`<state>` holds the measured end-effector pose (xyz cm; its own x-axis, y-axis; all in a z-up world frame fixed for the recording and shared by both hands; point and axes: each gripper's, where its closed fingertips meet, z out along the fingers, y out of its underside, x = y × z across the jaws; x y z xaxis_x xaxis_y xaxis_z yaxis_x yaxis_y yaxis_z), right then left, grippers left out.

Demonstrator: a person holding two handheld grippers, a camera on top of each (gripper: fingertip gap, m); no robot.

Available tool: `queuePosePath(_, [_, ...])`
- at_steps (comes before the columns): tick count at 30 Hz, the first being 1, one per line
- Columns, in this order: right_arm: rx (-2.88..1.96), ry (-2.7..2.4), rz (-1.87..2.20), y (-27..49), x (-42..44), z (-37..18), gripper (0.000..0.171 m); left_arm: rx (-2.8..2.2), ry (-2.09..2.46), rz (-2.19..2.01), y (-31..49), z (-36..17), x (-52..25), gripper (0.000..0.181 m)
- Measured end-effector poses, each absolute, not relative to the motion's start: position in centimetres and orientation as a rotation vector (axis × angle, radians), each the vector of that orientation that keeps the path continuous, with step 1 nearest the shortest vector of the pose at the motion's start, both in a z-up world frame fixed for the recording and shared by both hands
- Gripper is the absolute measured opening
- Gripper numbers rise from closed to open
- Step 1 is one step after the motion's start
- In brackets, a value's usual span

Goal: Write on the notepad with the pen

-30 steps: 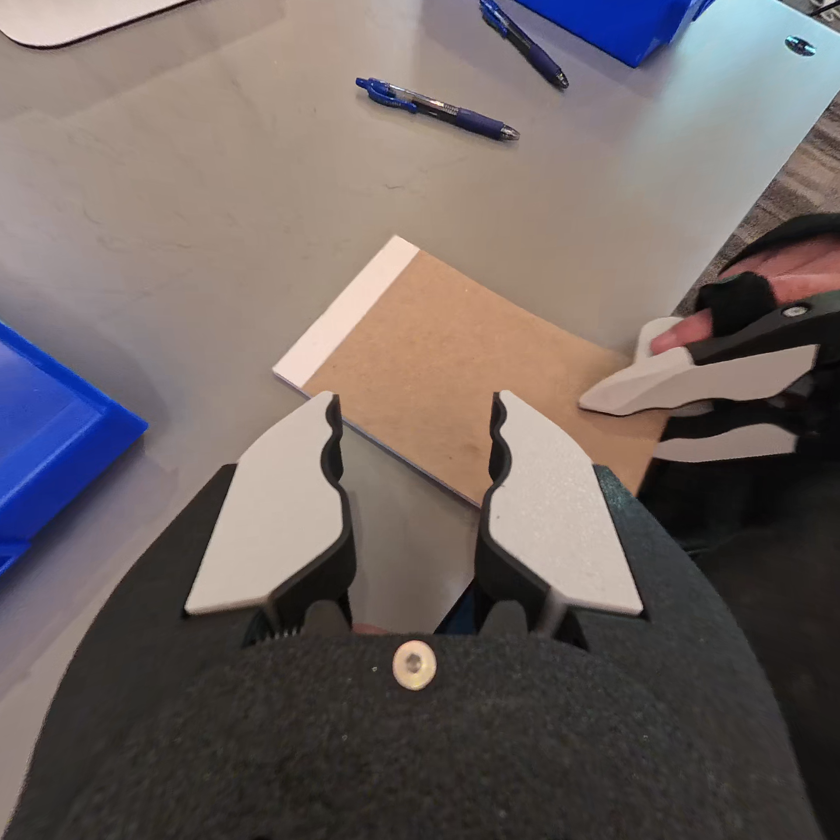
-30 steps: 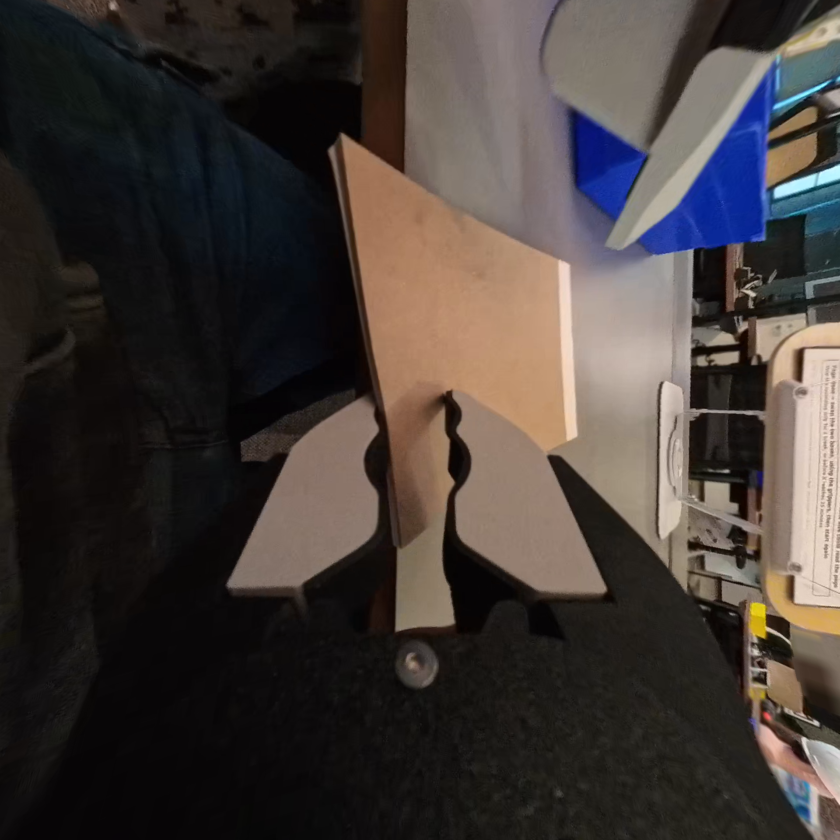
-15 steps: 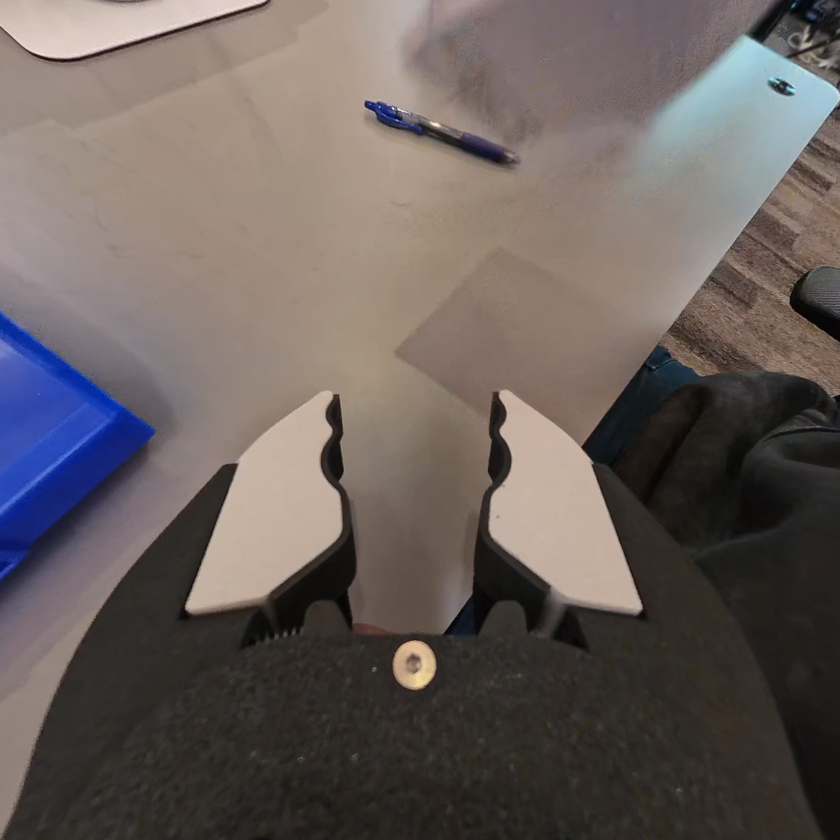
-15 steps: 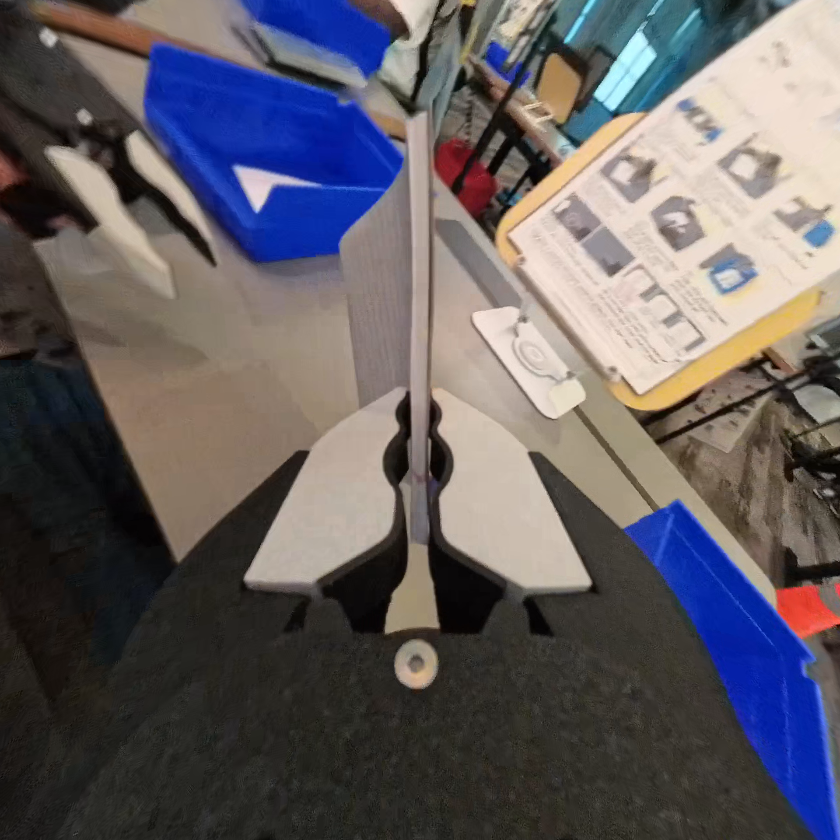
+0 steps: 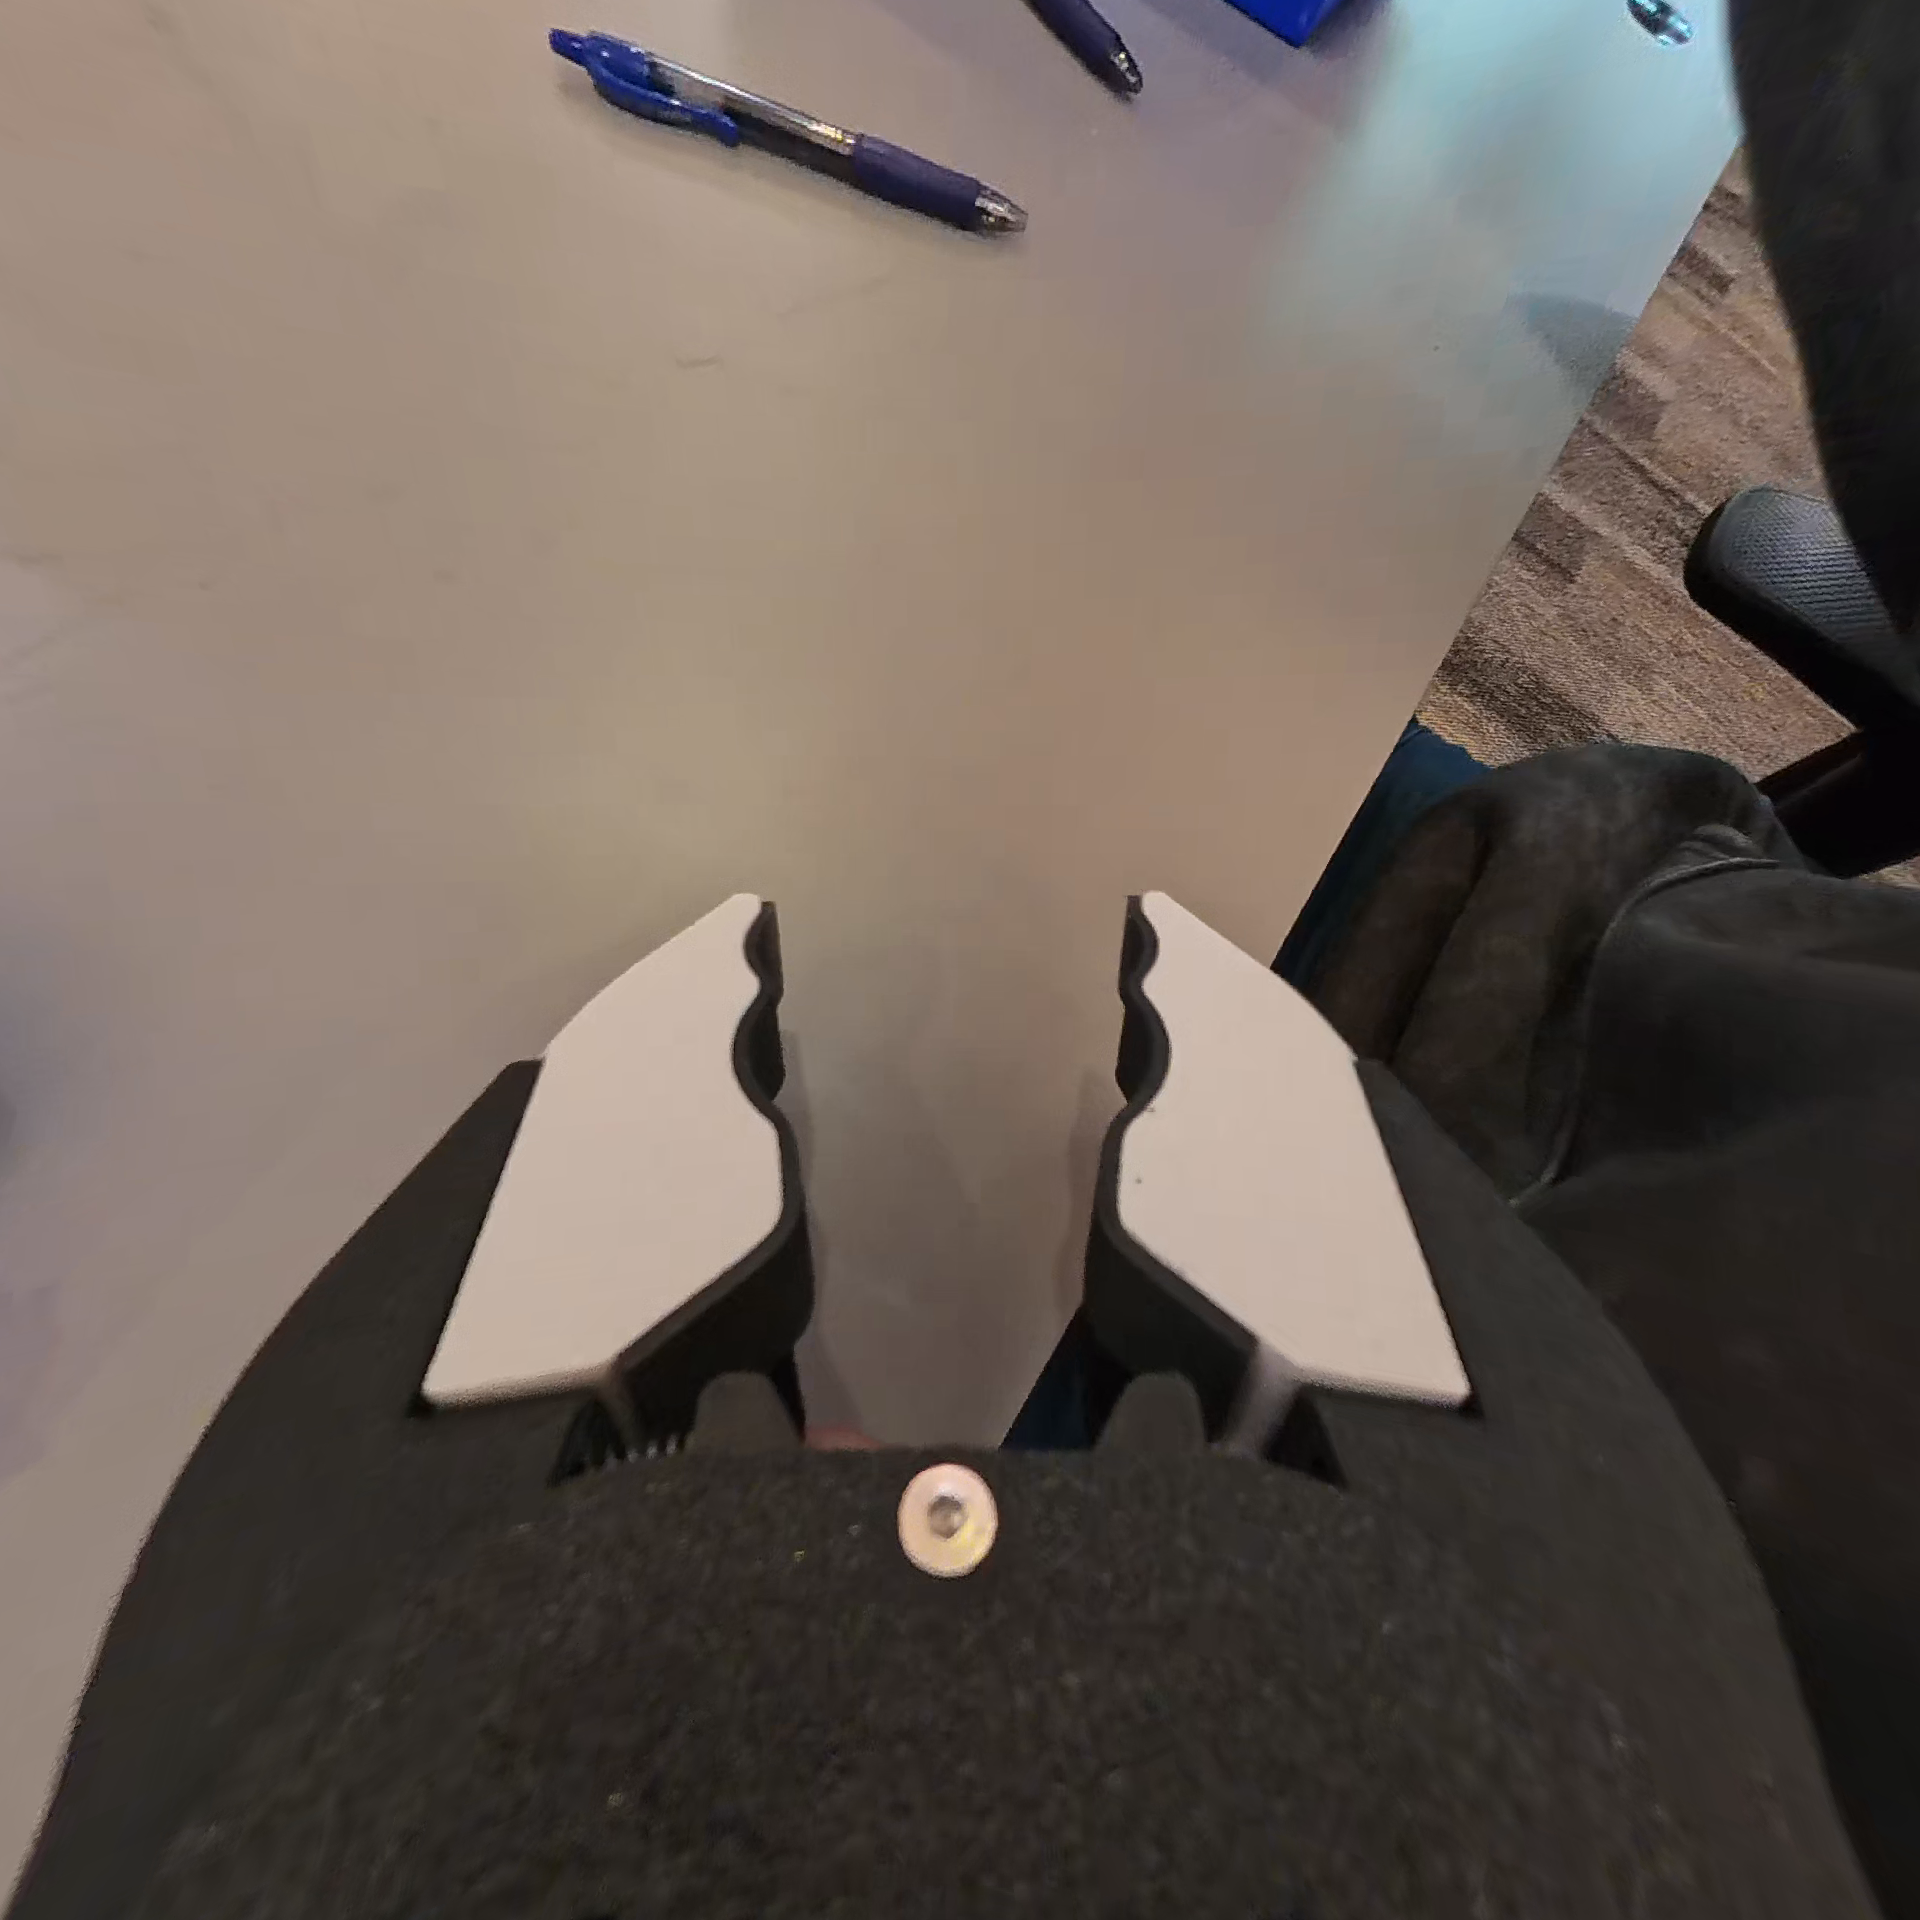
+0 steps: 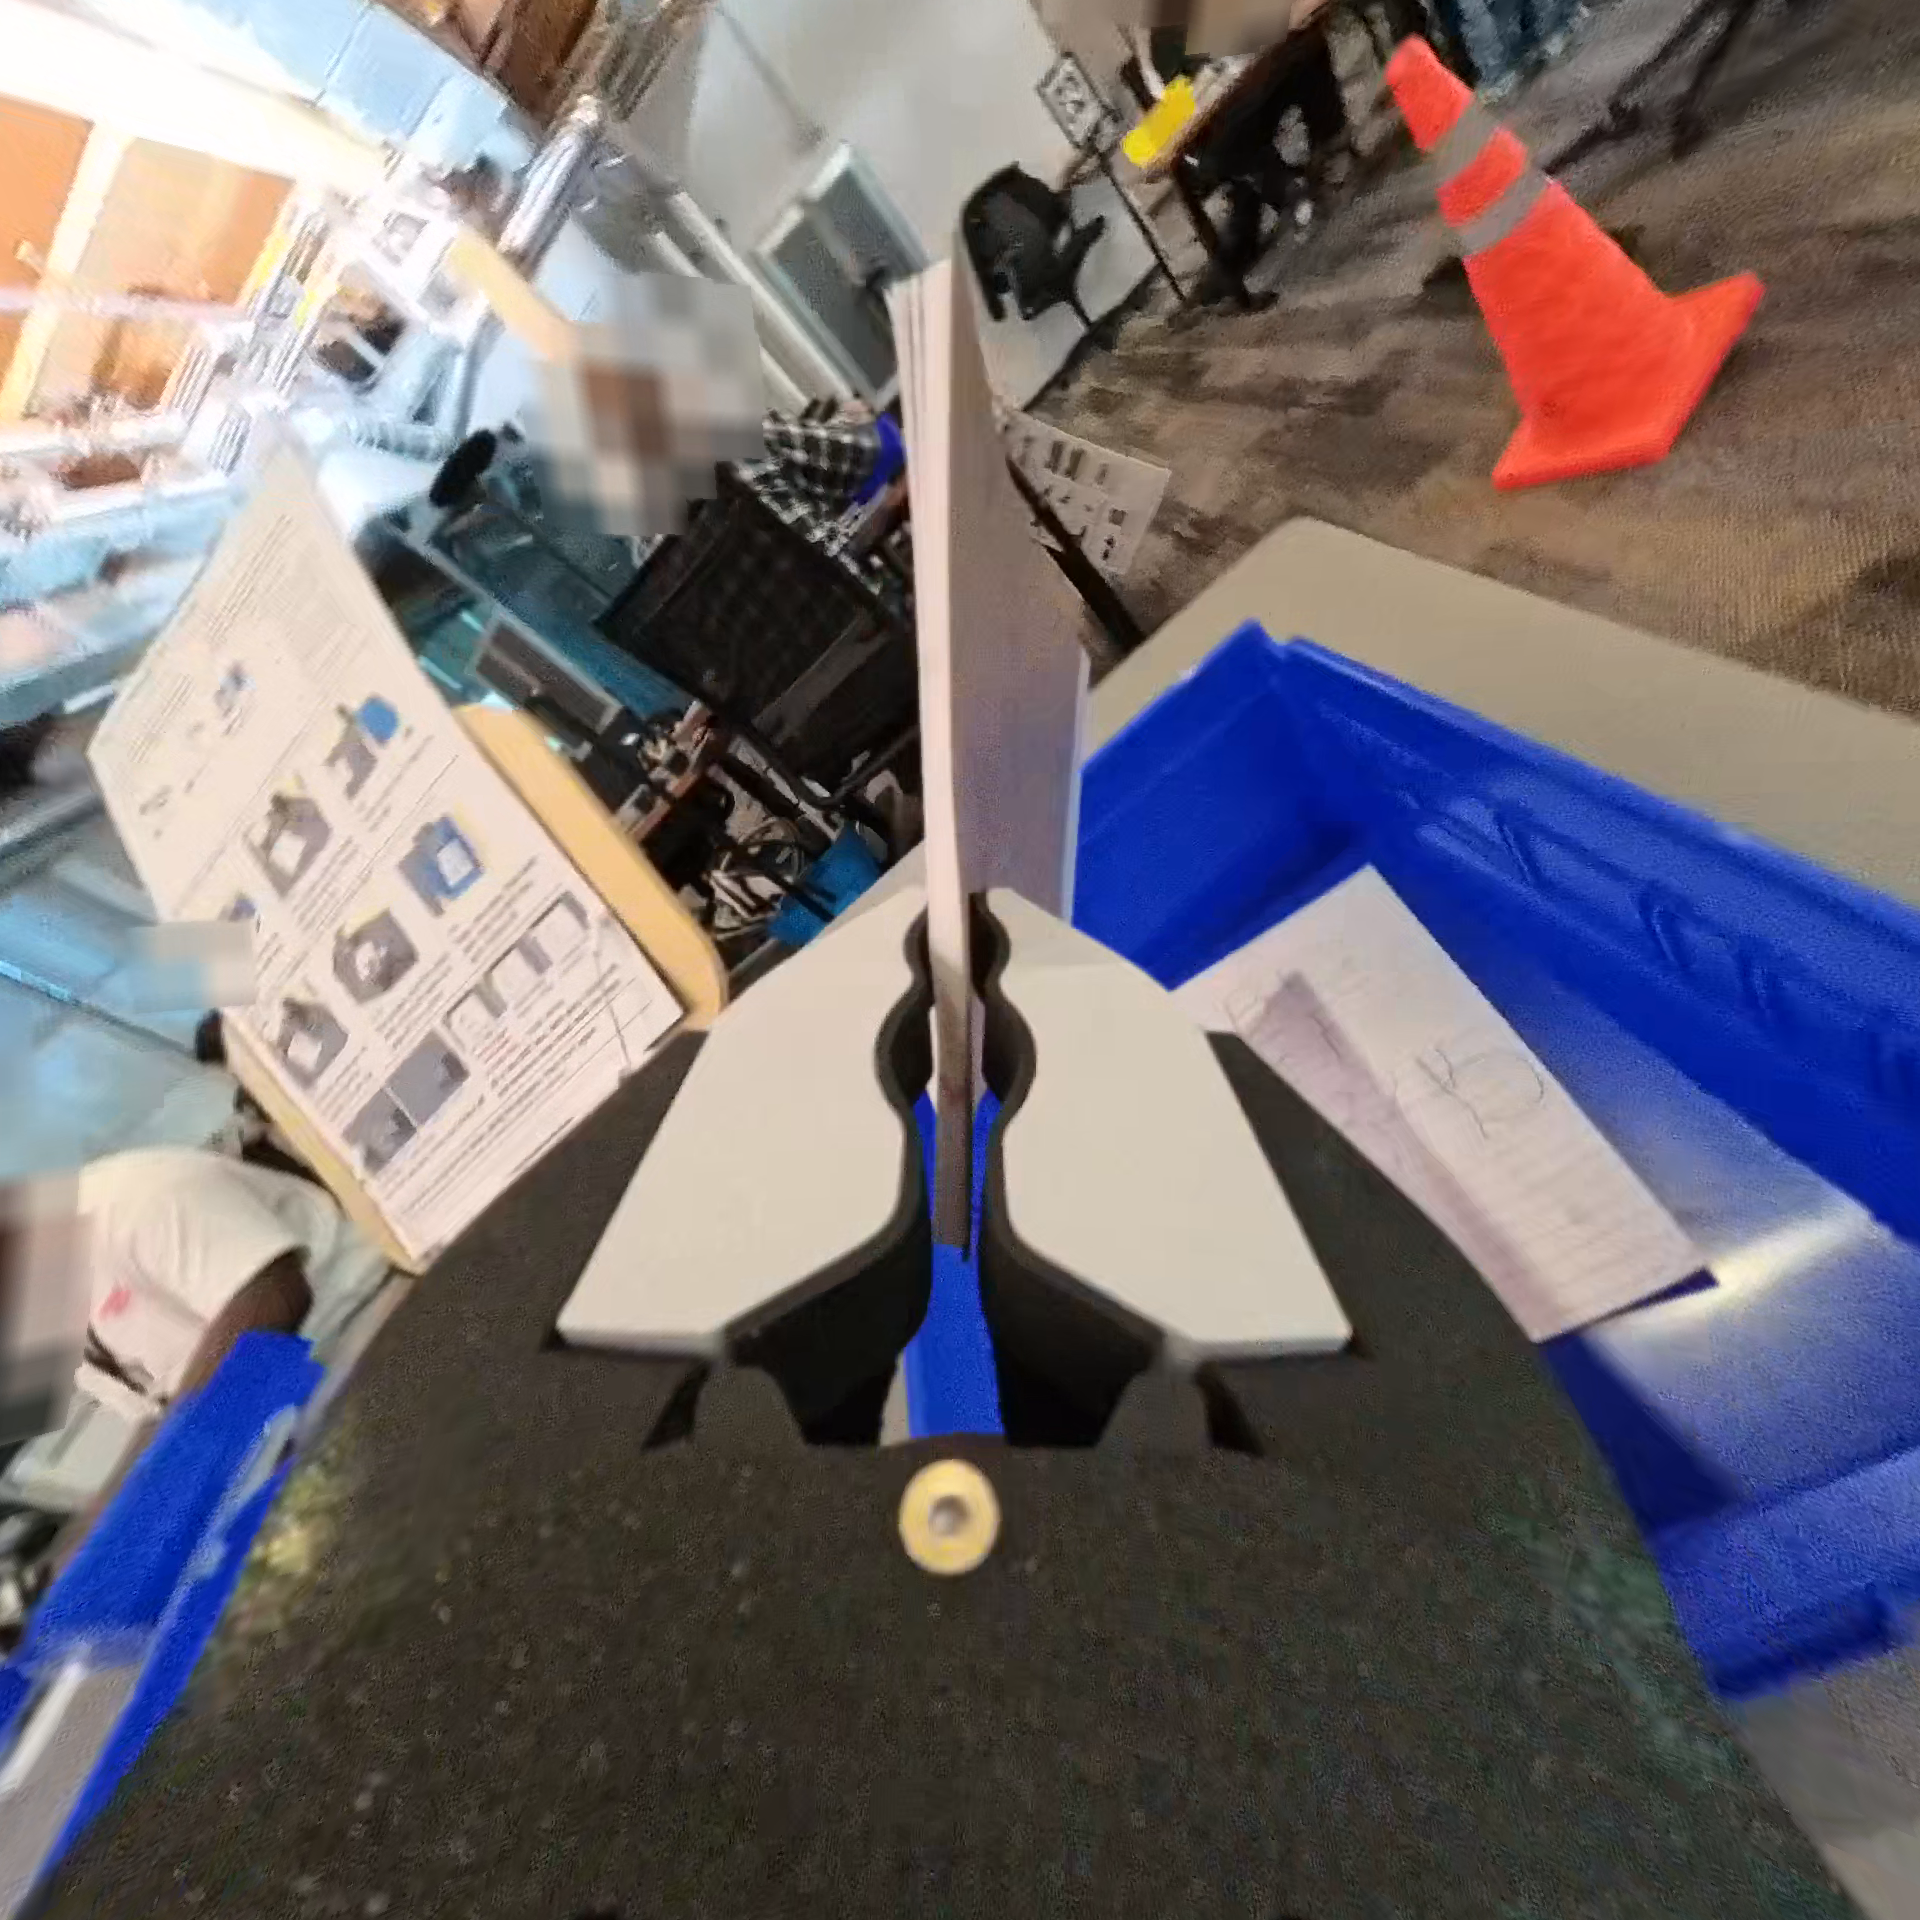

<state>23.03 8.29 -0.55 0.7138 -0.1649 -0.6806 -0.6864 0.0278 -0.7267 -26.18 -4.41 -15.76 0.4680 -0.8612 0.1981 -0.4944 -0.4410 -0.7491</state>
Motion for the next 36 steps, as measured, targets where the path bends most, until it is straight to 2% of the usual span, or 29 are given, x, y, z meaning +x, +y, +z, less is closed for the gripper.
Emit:
queuePosePath(10, [-1.409, 1.250, 0.614, 10.6, 23.9, -9.6, 0.003, -2.104, 1.161, -0.802, -5.3, -16.4, -25.9, 0.062])
queuePosePath(13, [-1.409, 1.285, 0.664, 10.8, 23.5, -10.5, 0.006, -2.102, 1.170, -0.809, -5.5, -16.5, -25.9, 0.062])
queuePosePath(16, [-1.412, 1.266, 0.759, 11.4, 22.6, -10.4, 0.016, -2.103, 1.179, -0.816, -5.7, -16.5, -25.8, 0.062])
queuePosePath(17, [-1.418, 1.268, 0.805, 11.6, 22.2, -10.4, 0.029, -2.102, 1.182, -0.818, -5.8, -16.6, -25.8, 0.062])
queuePosePath(19, [-1.495, 1.256, 0.955, 12.1, 20.2, -10.5, 0.074, -2.100, 1.193, -0.818, -5.9, -16.6, -25.7, 0.062])
queuePosePath(20, [-1.520, 1.234, 1.022, 12.1, 19.2, -10.2, 0.088, -2.099, 1.196, -0.815, -6.0, -16.6, -25.7, 0.062])
queuePosePath(22, [-1.537, 1.167, 1.088, 11.5, 17.7, -9.1, 0.084, -2.097, 1.201, -0.815, -6.1, -16.5, -25.6, 0.062])
queuePosePath(26, [-1.620, 1.000, 1.096, 8.5, 15.3, -6.7, 0.090, -2.097, 1.209, -0.810, -6.3, -16.6, -25.4, 0.062])
queuePosePath(28, [-1.673, 0.862, 1.081, 6.1, 13.9, -5.3, 0.082, -2.099, 1.211, -0.803, -6.4, -16.6, -25.4, 0.062])
queuePosePath(32, [-1.818, 0.498, 0.721, 2.3, 12.7, -2.8, 0.082, -2.093, 1.204, -0.798, -6.3, -16.5, -25.2, 0.062])
queuePosePath(34, [-1.910, 0.243, 0.656, 0.8, 9.7, -1.7, 0.075, -2.092, 1.198, -0.794, -6.2, -16.6, -25.1, 0.063])
queuePosePath(36, [-2.004, 0.039, 0.539, -0.5, 6.8, -1.9, 0.079, -2.092, 1.181, -0.785, -6.0, -16.7, -25.1, 0.063])
